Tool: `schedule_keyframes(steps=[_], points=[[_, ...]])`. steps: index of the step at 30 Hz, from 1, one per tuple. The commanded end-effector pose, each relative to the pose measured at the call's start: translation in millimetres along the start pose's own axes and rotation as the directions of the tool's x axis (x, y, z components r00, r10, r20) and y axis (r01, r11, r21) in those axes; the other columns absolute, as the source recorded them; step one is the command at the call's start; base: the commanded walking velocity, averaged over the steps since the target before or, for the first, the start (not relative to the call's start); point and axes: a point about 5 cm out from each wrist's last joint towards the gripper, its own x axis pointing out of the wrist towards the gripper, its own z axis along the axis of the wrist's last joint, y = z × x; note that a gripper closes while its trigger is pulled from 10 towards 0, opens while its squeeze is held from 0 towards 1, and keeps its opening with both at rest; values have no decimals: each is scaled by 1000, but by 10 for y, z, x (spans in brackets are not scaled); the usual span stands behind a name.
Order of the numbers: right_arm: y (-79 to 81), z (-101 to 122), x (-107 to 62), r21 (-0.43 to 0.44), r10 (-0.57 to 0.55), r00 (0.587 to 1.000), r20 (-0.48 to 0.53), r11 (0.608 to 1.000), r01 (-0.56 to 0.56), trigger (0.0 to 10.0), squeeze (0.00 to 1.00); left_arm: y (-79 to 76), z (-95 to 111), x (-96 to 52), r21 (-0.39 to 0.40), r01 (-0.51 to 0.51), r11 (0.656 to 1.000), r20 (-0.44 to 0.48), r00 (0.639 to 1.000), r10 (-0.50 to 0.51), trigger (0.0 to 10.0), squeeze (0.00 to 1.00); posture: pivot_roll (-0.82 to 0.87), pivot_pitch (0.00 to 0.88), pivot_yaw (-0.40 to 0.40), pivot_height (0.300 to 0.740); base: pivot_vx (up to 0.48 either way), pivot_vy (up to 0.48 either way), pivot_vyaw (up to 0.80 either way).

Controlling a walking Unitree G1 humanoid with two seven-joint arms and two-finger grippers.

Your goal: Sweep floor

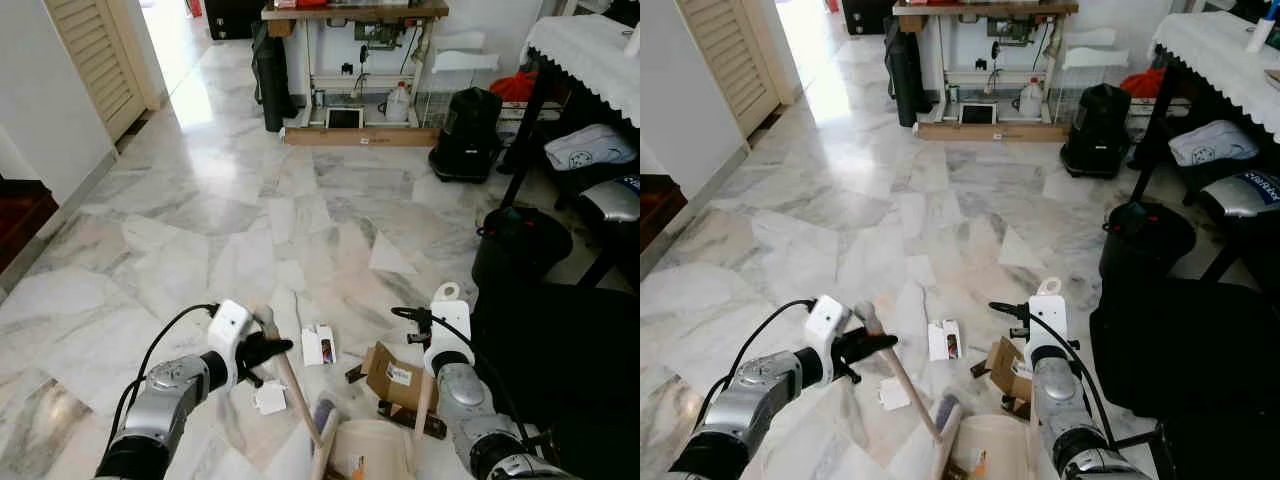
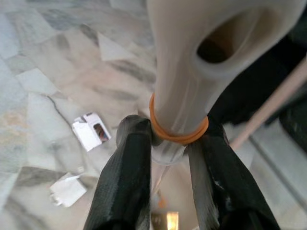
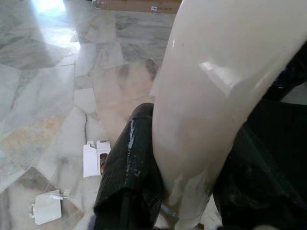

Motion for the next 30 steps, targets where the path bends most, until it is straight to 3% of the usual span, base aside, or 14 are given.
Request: schedule_keyframes(steps=[1, 7, 12, 17, 21, 24, 27, 30], points=[[-4, 39, 24, 3, -5, 1000, 1, 1000, 5, 10000, 0, 46, 82, 11, -79, -12, 997, 50, 999, 16, 10000, 0, 17, 1, 29, 740, 0, 0, 0], [29, 102, 58, 14, -1, 1000, 9, 1000, 1, 10000, 0, 96, 270, 8, -141, -15, 990, 150, 988, 37, 10000, 0, 35, 0, 33, 740, 0, 0, 0], [43, 154, 85, 53, -12, 1000, 14, 999, 12, 10000, 0, 94, 411, 1, -129, -7, 992, 199, 980, 33, 10000, 0, 52, 0, 39, 740, 0, 0, 0], [89, 183, 101, 66, -9, 1000, 9, 998, 8, 10000, 0, 172, 493, -23, -112, -78, 991, 246, 964, 104, 10000, 0, 66, 0, 51, 740, 0, 0, 0], [114, 182, 102, 94, -14, 1000, 2, 995, 14, 10000, 0, 205, 587, -68, -115, -134, 984, 309, 937, 164, 10000, 0, 75, 0, 59, 740, 0, 0, 0], [125, 187, 104, 98, -14, 1000, 1, 995, 14, 10000, 0, 292, 728, -152, -121, -238, 964, 400, 877, 266, 10000, 0, 76, 0, 64, 740, 0, 0, 0], [124, 182, 102, 97, -15, 1000, 0, 995, 15, 10000, 0, 327, 792, -203, -59, -290, 955, 417, 862, 288, 10000, 0, 82, 0, 66, 740, 0, 0, 0], [121, 180, 96, 65, -15, 1000, 9, 998, 14, 10000, 0, 332, 796, -227, 10, -301, 954, 395, 878, 272, 10000, 0, 84, 0, 70, 740, 0, 0, 0]])
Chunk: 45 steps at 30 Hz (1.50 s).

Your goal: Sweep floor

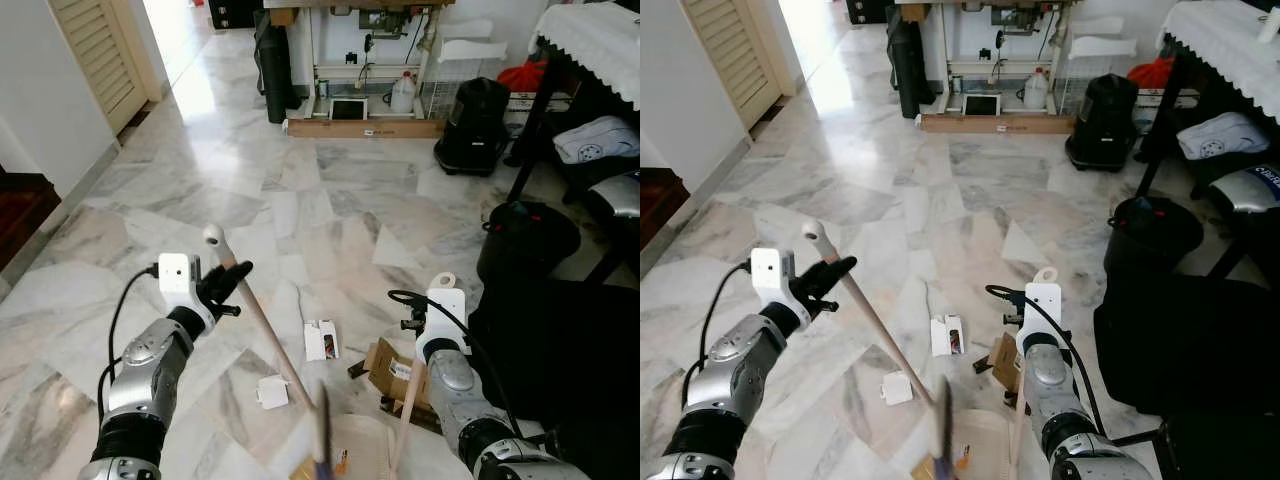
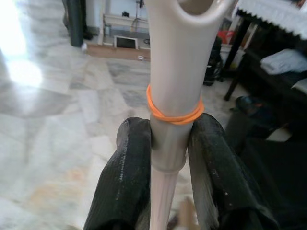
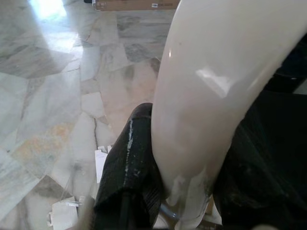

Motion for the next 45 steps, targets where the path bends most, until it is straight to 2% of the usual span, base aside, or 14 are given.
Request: schedule_keyframes(steps=[1, 4, 6, 7, 10, 15, 17, 18, 22, 26, 30, 35, 39, 45], points=[[28, 22, 8, -21, 9, 1000, 8, 1000, -8, 10000, 0, 15, 141, 0, 76, 15, 997, 41, 999, -18, 10000, 0, 84, 0, 72, 740, 0, 0, 0], [33, 7, -3, -60, 14, 1000, 12, 998, -14, 10000, 0, 9, 87, -42, 143, 44, 989, -6, 999, -43, 10000, 0, 86, 0, 71, 740, 0, 0, 0], [51, 4, -11, -124, 31, 999, 23, 992, -28, 10000, 0, -12, 54, -82, 161, 92, 983, -44, 995, -86, 10000, 0, 87, 0, 69, 740, 0, 0, 0], [64, -8, -17, -145, 43, 999, 20, 989, -40, 10000, 0, -14, 14, -117, 200, 127, 972, -90, 990, -111, 10000, 0, 89, 0, 67, 740, 0, 0, 0], [80, -26, -25, -160, 59, 998, 13, 986, -56, 10000, 0, 12, -63, -193, 250, 184, 951, -189, 972, -139, 10000, 0, 97, 0, 62, 740, 0, 0, 0], [78, -44, -29, -177, 64, 998, 2, 982, -62, 10000, 0, 37, -141, -251, 298, 242, 923, -290, 945, -154, 10000, 0, 97, 0, 62, 740, 0, 0, 0], [83, -49, -30, -193, 68, 998, -1, 979, -67, 10000, 0, 26, -175, -269, 301, 271, 914, -331, 929, -166, 10000, 0, 96, 0, 63, 740, 0, 0, 0], [88, -52, -30, -206, 70, 998, -3, 976, -69, 10000, 0, 25, -219, -288, 321, 304, 897, -384, 908, -170, 10000, 0, 96, 0, 63, 740, 0, 0, 0], [97, -52, -30, -204, 71, 997, -5, 977, -70, 10000, 0, 52, -254, -338, 369, 367, 854, -480, 862, -163, 10000, 0, 101, 0, 67, 740, 0, 0, 0], [109, -75, -41, -201, 75, 997, -15, 977, -76, 10000, 0, 24, -314, -383, 343, 412, 844, -541, 822, -181, 10000, 0, 102, 0, 68, 740, 0, 0, 0], [96, -88, -44, -209, 68, 997, -19, 975, -71, 10000, 0, -55, -422, -359, 240, 381, 893, -517, 829, -214, 10000, 0, 75, 0, 75, 740, 0, 0, 0], [47, -106, -47, -199, 55, 998, -26, 978, -59, 10000, 0, -101, -436, -276, 117, 339, 933, -482, 841, -245, 10000, 0, 66, 0, 79, 740, 0, 0, 0], [12, -138, -55, -179, 37, 998, -45, 983, -45, 10000, 0, -107, -415, -204, 43, 303, 952, -452, 856, -252, 10000, 0, 59, 0, 82, 740, 0, 0, 0], [5, -145, -60, -188, 39, 998, -43, 981, -47, 10000, 0, -123, -380, -105, 13, 275, 961, -422, 873, -244, 10000, 0, 54, 0, 79, 740, 0, 0, 0]])
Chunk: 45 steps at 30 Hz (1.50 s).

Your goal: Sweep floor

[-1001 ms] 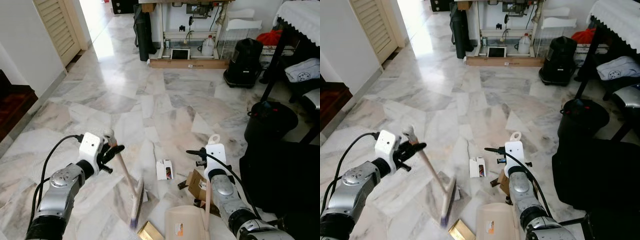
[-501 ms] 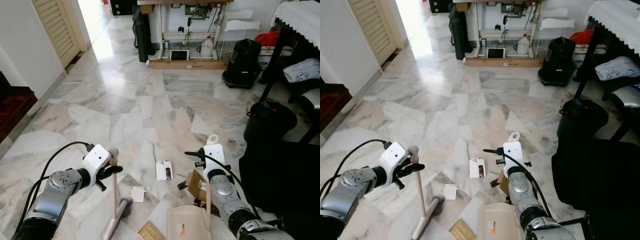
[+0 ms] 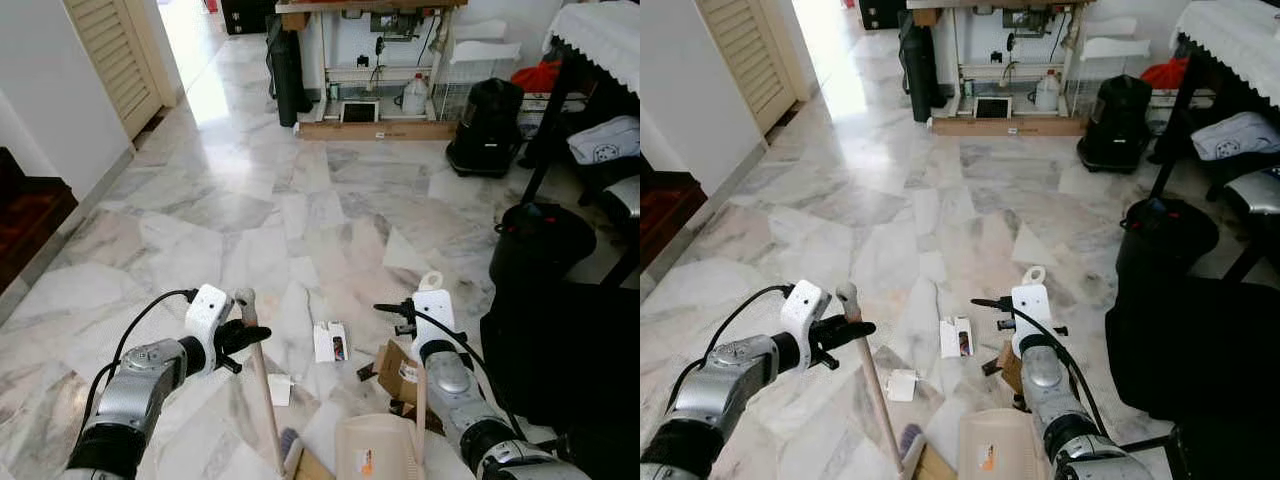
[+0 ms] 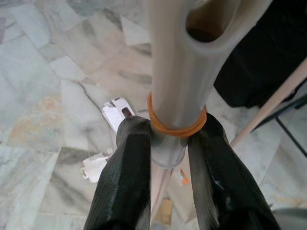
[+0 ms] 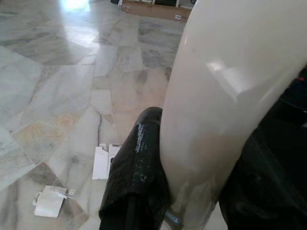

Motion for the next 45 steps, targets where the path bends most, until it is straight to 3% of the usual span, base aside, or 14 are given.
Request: schedule_keyframes(steps=[1, 5, 13, 18, 33, 38, 45], points=[[15, -121, -47, -36, 15, 999, -47, 999, -17, 10000, 0, 42, 31, 4, -35, -12, 999, 14, 1000, 13, 10000, 0, 55, 0, 78, 740, 0, 0, 0], [27, -127, -54, -49, 23, 999, -44, 998, -25, 10000, 0, 63, 61, 22, -50, -33, 998, 29, 999, 35, 10000, 0, 60, 0, 74, 740, 0, 0, 0], [-77, 78, -1, -98, -18, 995, 94, 995, 27, 10000, 0, 85, -1, 12, -39, -52, 998, 10, 999, 52, 10000, 0, 54, 0, 67, 740, 0, 0, 0], [-117, 162, 10, -73, -36, 988, 152, 996, 47, 10000, 0, 66, -5, 26, -42, -50, 998, 13, 999, 50, 10000, 0, 51, 0, 65, 740, 0, 0, 0], [23, -179, -127, -84, -3, 1000, 16, 996, 5, 10000, 0, 62, -62, -24, -41, -48, 998, -8, 999, 47, 10000, 0, 67, 0, 69, 740, 0, 0, 0], [83, -380, -191, -70, 21, 992, -123, 997, -30, 10000, 0, 53, -72, -26, -44, -42, 998, -13, 999, 41, 10000, 0, 67, 0, 70, 740, 0, 0, 0], [158, -527, -259, -83, 80, 972, -219, 992, -100, 10000, 0, 23, -65, 9, -63, -26, 998, -11, 1000, 25, 10000, 0, 55, 0, 73, 740, 0, 0, 0]])
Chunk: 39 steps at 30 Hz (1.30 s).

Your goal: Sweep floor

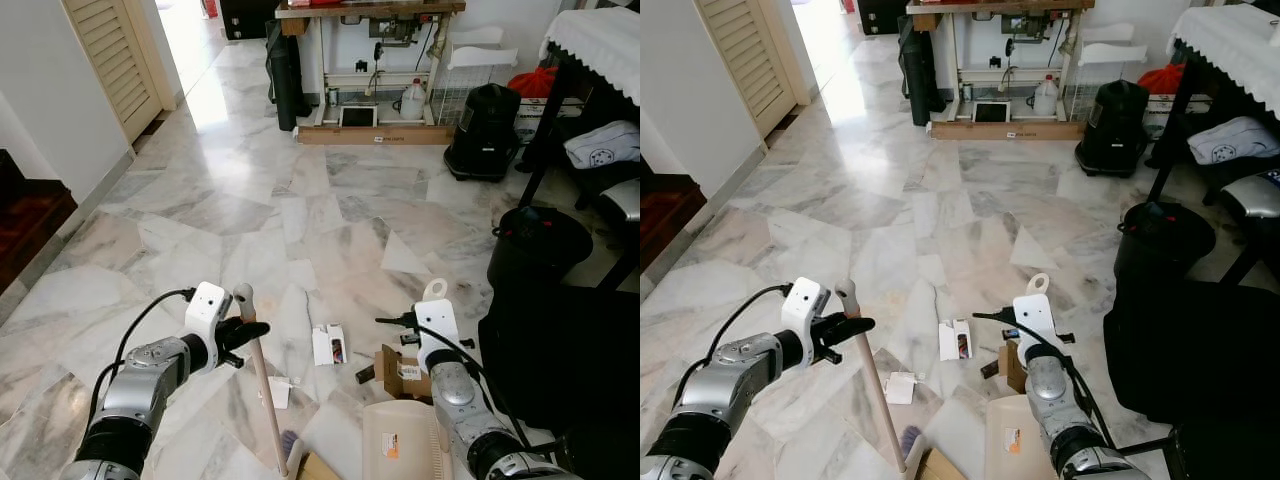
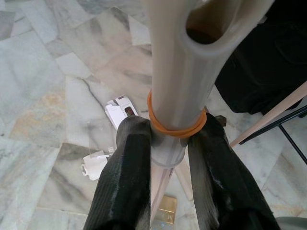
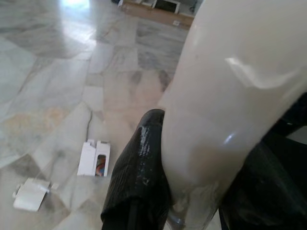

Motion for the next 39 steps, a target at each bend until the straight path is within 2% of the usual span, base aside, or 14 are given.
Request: schedule_keyframes(steps=[1, 4, 8, 18, 22, 23, 24, 27, 29, 30, 33, 39], points=[[183, -392, -176, -9, 99, 974, -204, 995, -103, 10000, 0, -10, 6, 5, -22, 14, 1000, 1, 1000, -14, 10000, 0, 55, 0, 73, 740, 0, 0, 0], [212, -410, -190, 11, 129, 969, -211, 991, -130, 10000, 0, -11, 8, 12, -23, 13, 1000, 1, 1000, -13, 10000, 0, 51, 0, 74, 740, 0, 0, 0], [312, -501, -256, -20, 231, 937, -262, 970, -244, 10000, 0, -23, 14, 40, -31, 15, 999, 2, 1000, -15, 10000, 0, 37, 0, 75, 740, 0, 0, 0], [361, -568, -300, 13, 290, 905, -312, 954, -301, 10000, 0, -75, 40, 99, -58, 38, 998, 21, 999, -37, 10000, 0, 27, 0, 75, 740, 0, 0, 0], [354, -568, -297, 23, 292, 903, -316, 953, -301, 10000, 0, -104, 141, 130, -149, 70, 986, 98, 994, -56, 10000, 0, 23, 0, 75, 740, 0, 0, 0], [354, -568, -297, 23, 292, 903, -316, 953, -301, 10000, 0, -104, 141, 130, -149, 70, 986, 98, 994, -56, 10000, 0, 23, 0, 75, 740, 0, 0, 0], [342, -565, -291, 29, 289, 904, -315, 955, -295, 10000, 0, -118, 265, 146, -202, 99, 974, 169, 983, -65, 10000, 0, 23, 0, 75, 740, 0, 0, 0], [307, -546, -271, 53, 273, 911, -308, 961, -270, 10000, 0, -117, 431, 158, -255, 130, 958, 262, 963, -60, 10000, 0, 21, 0, 76, 740, 0, 0, 0], [297, -545, -267, 57, 269, 913, -308, 963, -265, 10000, 0, -115, 460, 158, -268, 136, 954, 281, 958, -58, 10000, 0, 21, 0, 75, 740, 0, 0, 0], [279, -539, -259, 62, 261, 915, -306, 965, -254, 10000, 0, -110, 528, 148, -298, 161, 941, 329, 943, -57, 10000, 0, 19, 0, 75, 740, 0, 0, 0], [258, -522, -244, 76, 255, 919, -300, 967, -244, 10000, 0, -105, 575, 134, -308, 174, 935, 357, 932, -56, 10000, 0, 22, 0, 74, 740, 0, 0, 0], [238, -516, -235, 71, 248, 921, -300, 969, -238, 10000, 0, -45, 611, 73, -260, 102, 960, 372, 928, 2, 10000, 0, 27, 0, 69, 740, 0, 0, 0]])
